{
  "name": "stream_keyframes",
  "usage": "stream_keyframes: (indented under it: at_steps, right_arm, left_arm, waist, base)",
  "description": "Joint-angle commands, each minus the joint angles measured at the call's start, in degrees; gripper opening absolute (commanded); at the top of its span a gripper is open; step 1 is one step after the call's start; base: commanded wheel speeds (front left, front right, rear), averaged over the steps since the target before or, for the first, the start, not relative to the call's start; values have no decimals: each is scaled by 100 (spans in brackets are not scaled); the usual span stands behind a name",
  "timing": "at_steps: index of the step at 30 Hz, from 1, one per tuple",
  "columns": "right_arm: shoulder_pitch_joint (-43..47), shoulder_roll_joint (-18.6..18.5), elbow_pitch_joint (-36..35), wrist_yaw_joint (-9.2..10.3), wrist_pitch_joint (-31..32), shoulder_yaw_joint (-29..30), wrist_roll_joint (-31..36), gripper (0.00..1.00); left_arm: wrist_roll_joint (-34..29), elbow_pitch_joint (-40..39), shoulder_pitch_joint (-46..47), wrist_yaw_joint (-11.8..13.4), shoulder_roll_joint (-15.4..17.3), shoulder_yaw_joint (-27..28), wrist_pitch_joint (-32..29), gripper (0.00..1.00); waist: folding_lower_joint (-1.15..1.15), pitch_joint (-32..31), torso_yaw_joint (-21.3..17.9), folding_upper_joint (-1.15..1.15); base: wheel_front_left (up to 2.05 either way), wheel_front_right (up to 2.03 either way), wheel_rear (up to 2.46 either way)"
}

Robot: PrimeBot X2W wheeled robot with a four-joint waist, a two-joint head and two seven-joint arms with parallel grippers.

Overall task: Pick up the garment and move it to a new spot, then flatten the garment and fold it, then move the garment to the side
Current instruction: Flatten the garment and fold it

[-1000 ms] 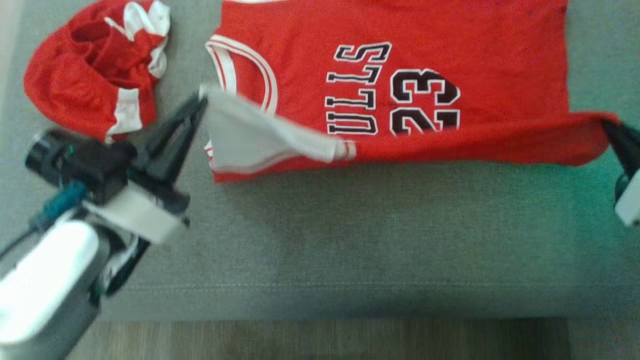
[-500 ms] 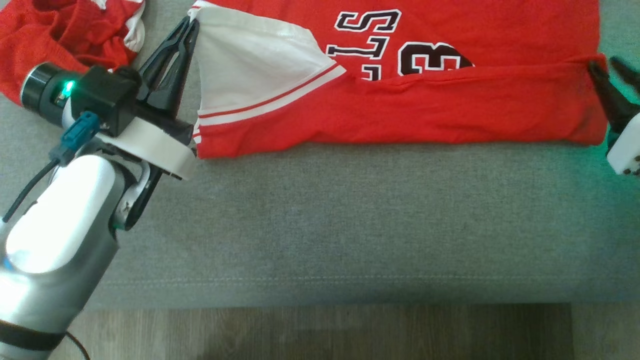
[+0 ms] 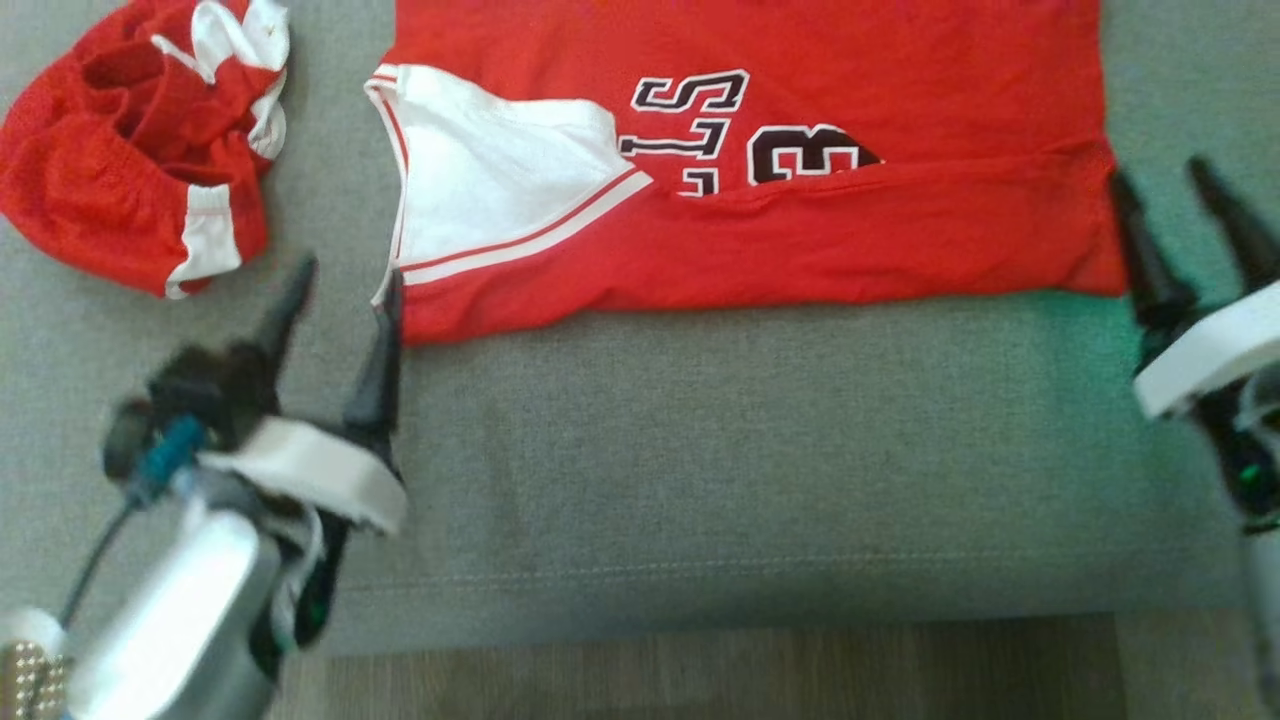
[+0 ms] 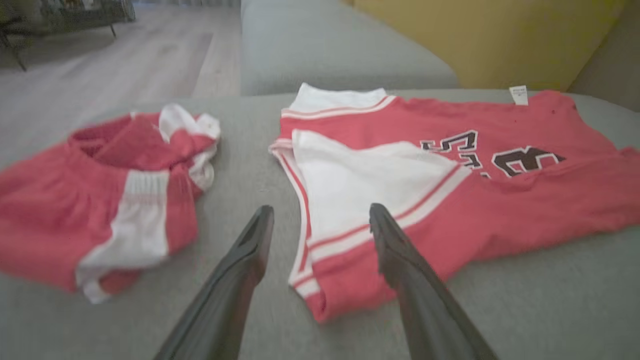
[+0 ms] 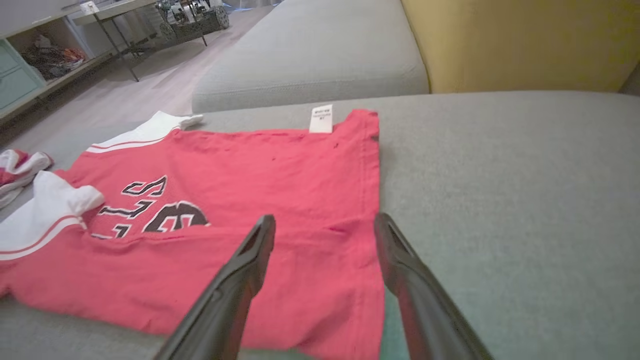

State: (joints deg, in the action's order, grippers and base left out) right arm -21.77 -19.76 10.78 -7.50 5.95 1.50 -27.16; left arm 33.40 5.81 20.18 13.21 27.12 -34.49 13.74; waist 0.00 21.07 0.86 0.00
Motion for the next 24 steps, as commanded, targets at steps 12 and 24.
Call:
stream_keyframes:
  at_steps: [12, 24]
  right_arm:
    - [339, 517, -228, 1, -3, -6, 350, 100]
    - [42, 426, 714, 1, -8, 96, 775, 100]
  left_arm:
    - [289, 629, 98, -164, -229, -54, -260, 100]
    - [78, 1550, 572, -296, -497, -338, -260, 0]
  waist:
    - [0, -64, -137, 0]
    - [0, -32, -15, 0]
  base:
    - [0, 0, 0]
    - [0, 0, 0]
